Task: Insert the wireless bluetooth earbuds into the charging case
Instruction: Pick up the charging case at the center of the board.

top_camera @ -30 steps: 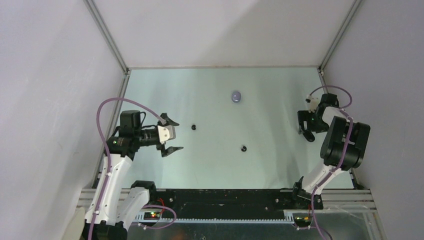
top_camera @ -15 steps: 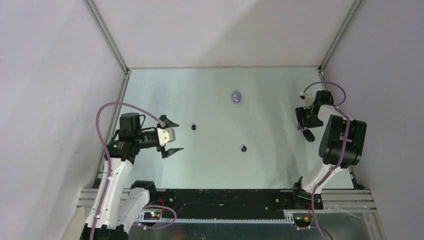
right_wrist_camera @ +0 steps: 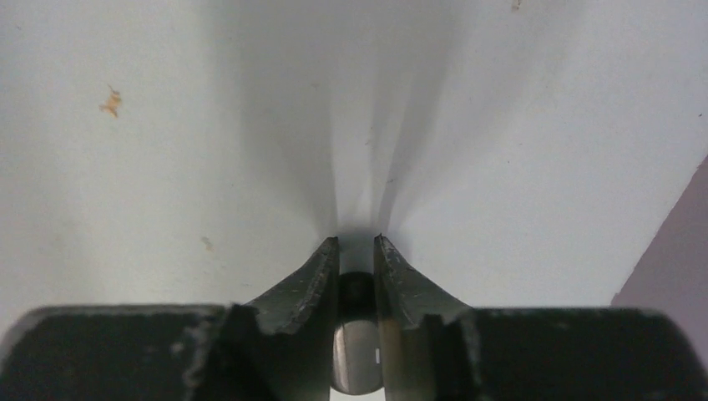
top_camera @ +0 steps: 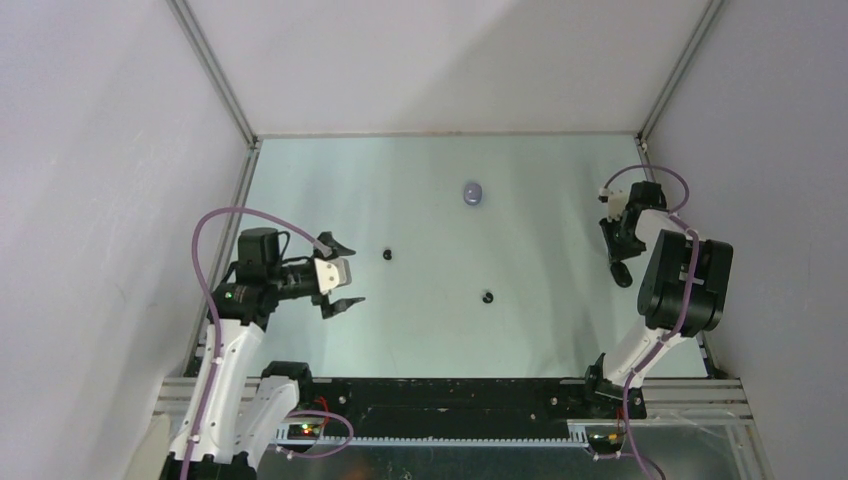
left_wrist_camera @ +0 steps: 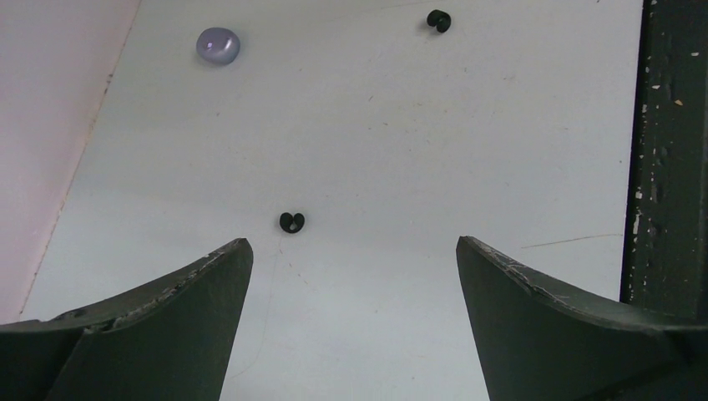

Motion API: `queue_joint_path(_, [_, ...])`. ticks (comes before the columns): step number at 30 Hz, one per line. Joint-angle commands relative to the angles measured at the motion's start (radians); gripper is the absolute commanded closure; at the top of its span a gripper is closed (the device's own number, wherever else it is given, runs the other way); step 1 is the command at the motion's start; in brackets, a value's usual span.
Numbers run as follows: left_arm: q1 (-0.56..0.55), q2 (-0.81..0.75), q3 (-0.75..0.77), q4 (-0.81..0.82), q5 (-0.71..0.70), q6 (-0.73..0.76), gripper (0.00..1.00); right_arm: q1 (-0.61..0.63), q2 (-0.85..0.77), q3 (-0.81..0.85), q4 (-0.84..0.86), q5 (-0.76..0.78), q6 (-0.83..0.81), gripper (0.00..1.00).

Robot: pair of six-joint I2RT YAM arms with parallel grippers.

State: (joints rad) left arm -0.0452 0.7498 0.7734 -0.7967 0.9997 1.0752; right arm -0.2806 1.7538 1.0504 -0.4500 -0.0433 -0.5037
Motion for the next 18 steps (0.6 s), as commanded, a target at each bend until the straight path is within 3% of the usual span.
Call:
queue_joint_path(1, [0.008, 0.007, 0.079, -0.05, -0.063, 0.017, 0.01, -0.027, 0.029, -0.054, -0.126, 0.069, -0.063, 0.77])
queue_joint_path(7, [0.008, 0.027, 0.12, -0.044, -0.045, -0.015, 0.01, 0.0, -0.116, -0.025, -0.177, 0.055, -0.075, 0.77])
queue_joint_path(10, [0.007, 0.045, 0.121, -0.033, -0.021, -0.026, 0.01, 0.033, -0.144, 0.002, -0.209, 0.056, -0.053, 0.58])
queue_joint_path(13, [0.008, 0.046, 0.121, -0.037, 0.006, -0.027, 0.01, 0.034, -0.15, 0.015, -0.229, 0.016, -0.035, 0.56])
queue_joint_path(14, [0.007, 0.039, 0.115, -0.036, 0.019, -0.026, 0.01, 0.032, -0.149, 0.015, -0.231, 0.014, -0.033, 0.44])
queue_joint_path(16, [0.007, 0.021, 0.104, -0.025, 0.036, -0.029, 0.01, 0.014, -0.147, 0.015, -0.247, 0.007, -0.04, 0.32])
queue_joint_path(18, [0.007, 0.009, 0.1, -0.021, 0.048, -0.031, 0.01, -0.012, -0.149, 0.015, -0.265, -0.008, -0.056, 0.29])
